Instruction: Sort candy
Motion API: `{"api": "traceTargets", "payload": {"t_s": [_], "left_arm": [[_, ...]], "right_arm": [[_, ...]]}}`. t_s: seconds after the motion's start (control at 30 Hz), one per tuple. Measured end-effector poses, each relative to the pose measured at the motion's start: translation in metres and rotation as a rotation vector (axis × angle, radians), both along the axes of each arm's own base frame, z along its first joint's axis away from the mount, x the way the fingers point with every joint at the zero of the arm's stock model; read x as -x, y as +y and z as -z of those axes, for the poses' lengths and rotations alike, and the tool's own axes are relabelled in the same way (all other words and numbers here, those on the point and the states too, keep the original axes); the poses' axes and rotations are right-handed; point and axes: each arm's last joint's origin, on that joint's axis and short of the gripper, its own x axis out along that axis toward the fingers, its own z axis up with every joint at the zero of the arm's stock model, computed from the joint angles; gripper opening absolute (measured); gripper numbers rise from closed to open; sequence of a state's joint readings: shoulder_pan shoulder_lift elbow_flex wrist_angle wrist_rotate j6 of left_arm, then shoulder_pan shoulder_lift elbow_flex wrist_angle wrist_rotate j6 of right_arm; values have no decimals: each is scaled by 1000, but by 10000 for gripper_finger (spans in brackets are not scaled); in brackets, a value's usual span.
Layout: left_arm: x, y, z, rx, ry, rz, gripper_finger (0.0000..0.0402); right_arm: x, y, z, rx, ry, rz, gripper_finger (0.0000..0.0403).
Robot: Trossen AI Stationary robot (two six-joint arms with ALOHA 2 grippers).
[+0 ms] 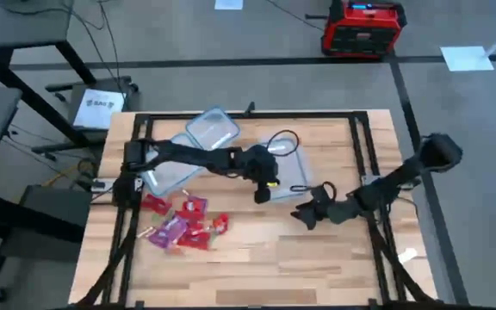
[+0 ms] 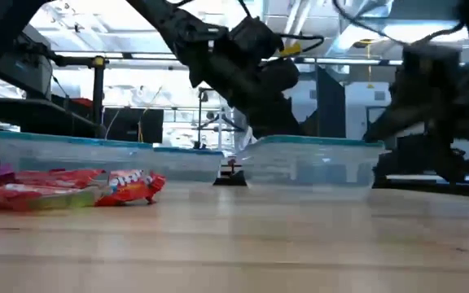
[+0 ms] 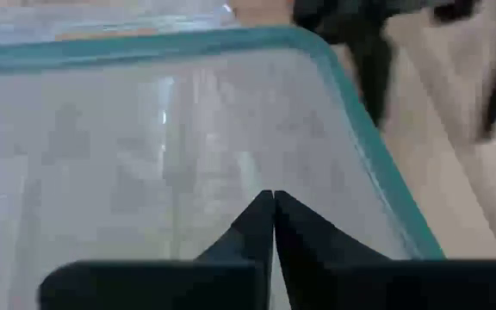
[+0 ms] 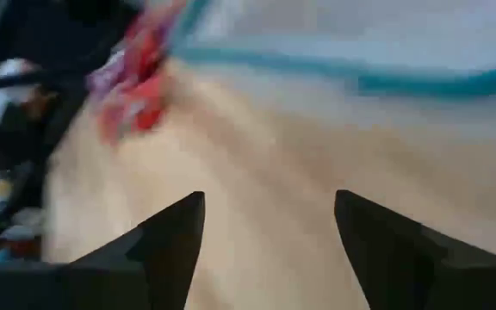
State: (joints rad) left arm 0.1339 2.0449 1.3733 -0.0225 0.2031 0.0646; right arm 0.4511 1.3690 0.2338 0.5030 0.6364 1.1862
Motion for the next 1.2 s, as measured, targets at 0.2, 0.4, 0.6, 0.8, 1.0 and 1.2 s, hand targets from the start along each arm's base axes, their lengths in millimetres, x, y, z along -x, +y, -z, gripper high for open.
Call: {"api": "traceTargets", "payload": {"t_s": [0.2, 0.4, 0.6, 0.8, 1.0, 1.2], "left_arm": [[-2, -8, 5, 11, 5, 30, 0], [-2, -10, 5, 16, 6, 43, 0], [-2, -11, 6, -2, 3, 68, 0], [-1, -8, 8, -2, 14, 71, 0], [1, -6, 8, 4, 31, 73, 0], [1, -5, 9, 0, 37, 67, 0]], "right_arm": [[7, -6, 16, 29, -49, 50, 249], [11, -10, 13, 38, -198, 13, 249], [5, -13, 11, 59, -250, -47, 249], [-1, -16, 14, 40, -272, -111, 249], [-9, -23, 12, -5, -374, -219, 249], [-12, -24, 16, -46, -362, -317, 249]]}}
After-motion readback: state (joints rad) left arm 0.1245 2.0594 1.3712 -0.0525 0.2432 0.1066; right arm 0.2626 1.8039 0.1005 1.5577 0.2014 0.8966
